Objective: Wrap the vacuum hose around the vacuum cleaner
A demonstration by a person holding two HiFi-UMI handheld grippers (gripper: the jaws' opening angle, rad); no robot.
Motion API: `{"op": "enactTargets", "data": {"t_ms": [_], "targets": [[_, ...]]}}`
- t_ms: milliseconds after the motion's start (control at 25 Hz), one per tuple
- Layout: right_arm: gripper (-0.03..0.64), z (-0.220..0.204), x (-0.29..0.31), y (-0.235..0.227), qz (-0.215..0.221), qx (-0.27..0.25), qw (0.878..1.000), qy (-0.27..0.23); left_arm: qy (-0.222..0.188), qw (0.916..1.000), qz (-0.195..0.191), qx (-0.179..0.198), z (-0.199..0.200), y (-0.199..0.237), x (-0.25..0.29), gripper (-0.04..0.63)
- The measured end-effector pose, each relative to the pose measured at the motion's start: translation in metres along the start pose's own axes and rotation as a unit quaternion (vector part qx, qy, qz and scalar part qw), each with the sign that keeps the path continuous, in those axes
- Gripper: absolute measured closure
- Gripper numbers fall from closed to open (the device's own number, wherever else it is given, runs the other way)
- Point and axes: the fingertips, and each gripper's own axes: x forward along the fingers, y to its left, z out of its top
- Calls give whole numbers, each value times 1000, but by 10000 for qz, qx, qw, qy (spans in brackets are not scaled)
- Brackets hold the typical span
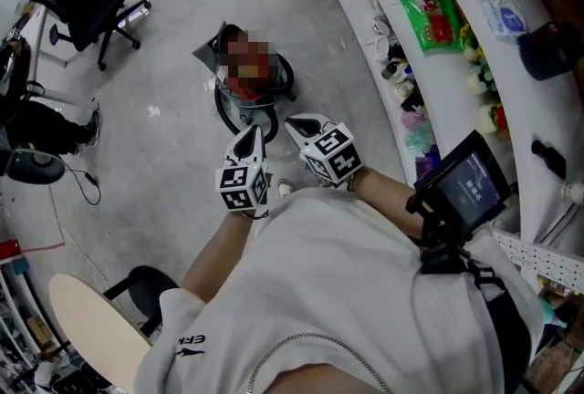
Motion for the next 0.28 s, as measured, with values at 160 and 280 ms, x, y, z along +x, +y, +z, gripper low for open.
{"op": "enactTargets", "data": {"t_ms": [160,280], "targets": [[614,4,4,-6,-25,44,10000,-22,-3,10000,-7,11,4,2,6,592],[614,4,6,-12,-29,71,10000,-15,-19,10000,7,22,6,2,12,592]]}}
